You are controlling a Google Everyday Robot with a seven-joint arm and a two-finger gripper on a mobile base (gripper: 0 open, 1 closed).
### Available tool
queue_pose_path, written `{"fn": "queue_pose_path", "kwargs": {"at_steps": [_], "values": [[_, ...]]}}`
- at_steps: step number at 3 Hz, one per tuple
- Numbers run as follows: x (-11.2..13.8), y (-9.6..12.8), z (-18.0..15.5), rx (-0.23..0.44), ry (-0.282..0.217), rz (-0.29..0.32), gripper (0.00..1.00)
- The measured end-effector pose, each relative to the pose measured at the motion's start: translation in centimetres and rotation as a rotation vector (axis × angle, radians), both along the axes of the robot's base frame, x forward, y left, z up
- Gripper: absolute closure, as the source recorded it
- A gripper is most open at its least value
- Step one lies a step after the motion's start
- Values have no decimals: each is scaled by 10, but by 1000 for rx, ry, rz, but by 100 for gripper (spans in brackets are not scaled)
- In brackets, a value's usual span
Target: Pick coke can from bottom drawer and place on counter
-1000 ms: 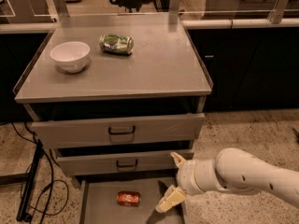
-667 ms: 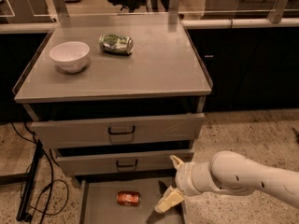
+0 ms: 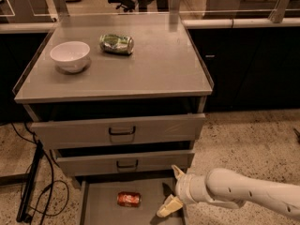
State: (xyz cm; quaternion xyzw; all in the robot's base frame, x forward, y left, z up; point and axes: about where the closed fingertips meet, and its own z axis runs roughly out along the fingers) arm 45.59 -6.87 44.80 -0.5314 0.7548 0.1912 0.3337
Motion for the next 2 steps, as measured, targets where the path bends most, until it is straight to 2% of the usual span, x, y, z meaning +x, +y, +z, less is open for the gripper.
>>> {"fn": "queue_pose_path", "kwargs": {"at_steps": [1, 2], "values": [[7, 6, -44, 16, -17, 6, 0], [8, 18, -90, 17, 1, 33, 0]]}}
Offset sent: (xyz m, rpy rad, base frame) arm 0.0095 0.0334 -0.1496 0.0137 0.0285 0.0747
